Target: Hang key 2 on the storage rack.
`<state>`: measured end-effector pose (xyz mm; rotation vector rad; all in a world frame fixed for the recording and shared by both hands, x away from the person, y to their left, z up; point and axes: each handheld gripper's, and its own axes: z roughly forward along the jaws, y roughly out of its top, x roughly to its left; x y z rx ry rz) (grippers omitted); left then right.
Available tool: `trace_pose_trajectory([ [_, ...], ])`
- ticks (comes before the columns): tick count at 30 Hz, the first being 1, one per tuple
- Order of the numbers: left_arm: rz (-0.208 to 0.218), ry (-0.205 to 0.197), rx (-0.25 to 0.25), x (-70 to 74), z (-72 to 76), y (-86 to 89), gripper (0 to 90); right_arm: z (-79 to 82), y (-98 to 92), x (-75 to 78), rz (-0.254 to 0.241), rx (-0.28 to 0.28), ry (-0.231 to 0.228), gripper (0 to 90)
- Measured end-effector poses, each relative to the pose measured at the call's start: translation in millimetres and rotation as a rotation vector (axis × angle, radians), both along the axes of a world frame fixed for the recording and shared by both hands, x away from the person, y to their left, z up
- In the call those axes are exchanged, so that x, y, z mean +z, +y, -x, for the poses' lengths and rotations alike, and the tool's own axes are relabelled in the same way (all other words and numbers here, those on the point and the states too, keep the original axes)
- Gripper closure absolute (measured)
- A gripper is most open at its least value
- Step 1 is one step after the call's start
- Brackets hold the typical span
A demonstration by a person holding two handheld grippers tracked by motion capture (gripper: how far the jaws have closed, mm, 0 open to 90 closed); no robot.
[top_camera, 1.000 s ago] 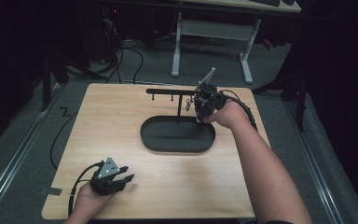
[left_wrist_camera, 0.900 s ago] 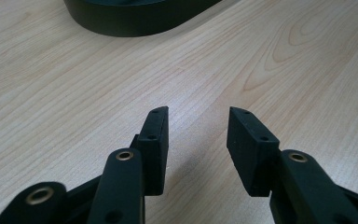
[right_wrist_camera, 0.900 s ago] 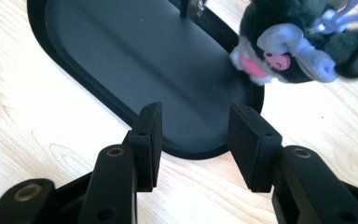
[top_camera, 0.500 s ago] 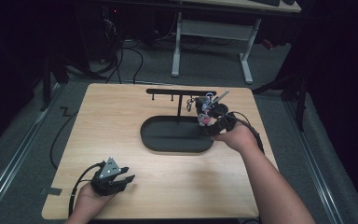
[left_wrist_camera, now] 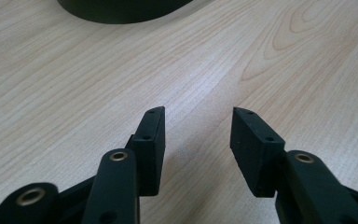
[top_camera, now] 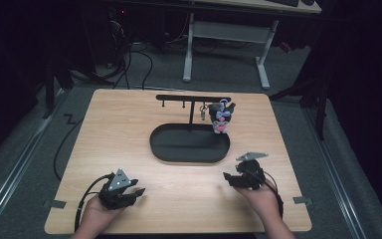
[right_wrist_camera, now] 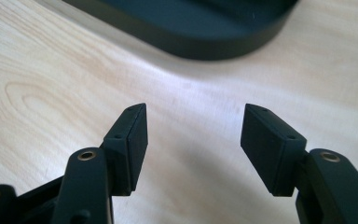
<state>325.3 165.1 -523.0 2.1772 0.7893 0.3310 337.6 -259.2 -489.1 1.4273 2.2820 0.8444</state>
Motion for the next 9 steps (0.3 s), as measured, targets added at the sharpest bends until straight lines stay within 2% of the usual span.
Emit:
trace_pose_trajectory([
  [1, 0.000, 0.000, 0.000, -0.5, -0.1, 0.0, 55.3, 8.9, -2.1, -6.4, -0.021, -0.018, -0.022, 41.7],
  [3, 0.006, 0.005, -0.005, -1.8, -0.6, 0.2, 54.1, 24.1, -4.1, -16.0, -0.033, -0.052, -0.083, 41.6],
  [4, 0.006, 0.006, -0.003, -2.3, -0.8, -0.1, 52.8, 34.7, -5.3, -21.1, -0.030, -0.068, -0.146, 41.5],
  [5, 0.007, 0.008, 0.000, -2.6, -1.1, -0.3, 51.8, 41.8, -7.5, -23.4, -0.031, -0.070, -0.180, 41.8],
  [7, 0.016, 0.010, 0.003, -2.9, -1.4, -0.7, 49.7, 46.3, -13.9, -18.2, -0.063, -0.069, -0.178, 35.7],
  [9, 0.020, 0.008, 0.011, -3.3, -1.3, -1.6, 47.3, 48.8, -23.2, -13.2, -0.065, -0.101, -0.226, 35.8],
])
